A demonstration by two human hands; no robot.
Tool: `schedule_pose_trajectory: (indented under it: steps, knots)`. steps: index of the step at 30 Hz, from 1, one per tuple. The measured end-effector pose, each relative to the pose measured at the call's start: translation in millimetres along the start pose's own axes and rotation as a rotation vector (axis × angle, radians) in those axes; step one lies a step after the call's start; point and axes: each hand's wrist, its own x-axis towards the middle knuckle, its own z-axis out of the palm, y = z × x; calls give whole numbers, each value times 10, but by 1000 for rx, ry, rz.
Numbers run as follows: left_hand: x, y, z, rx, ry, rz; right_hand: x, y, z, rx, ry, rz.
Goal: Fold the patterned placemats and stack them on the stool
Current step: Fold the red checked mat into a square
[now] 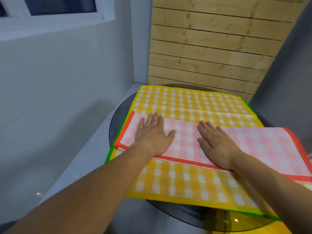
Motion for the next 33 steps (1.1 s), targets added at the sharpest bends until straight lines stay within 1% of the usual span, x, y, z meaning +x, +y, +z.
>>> schedule_pose_trajectory:
  steps: [3,8,10,12,15,17,19,22,23,25,26,29,33]
  knots:
    - [-7,-302,-65,15,17,-50,0,0,-5,5,1,1]
    - [-1,-356,-67,2,40,-51,-19,-11,-18,13,-2,8]
    - [-24,-383,-75,1,47,-9,-22,-15,-18,20,-7,11]
    - [-103,-436,-103,-11,40,87,-15,-19,-19,24,-4,10]
    - [-244,-524,-158,53,-35,220,-13,-15,-32,23,0,7]
    - [-282,-536,-199,93,-68,222,-22,-16,-31,23,1,4]
    - [-229,-393,-259,98,-31,203,-20,-17,-29,20,6,5]
    - [-19,151,-245,17,93,315,-7,-23,-16,29,14,3]
    - [41,359,-208,-61,84,346,-4,-19,-11,43,22,5]
    - [108,674,-92,-211,27,335,-2,3,-7,72,39,1]
    - [128,750,-20,-226,14,320,1,13,-5,81,46,-4]
    - [158,773,148,-93,47,297,6,38,4,99,44,-12]
    - [166,794,157,-1,10,282,-59,191,-18,79,18,33]
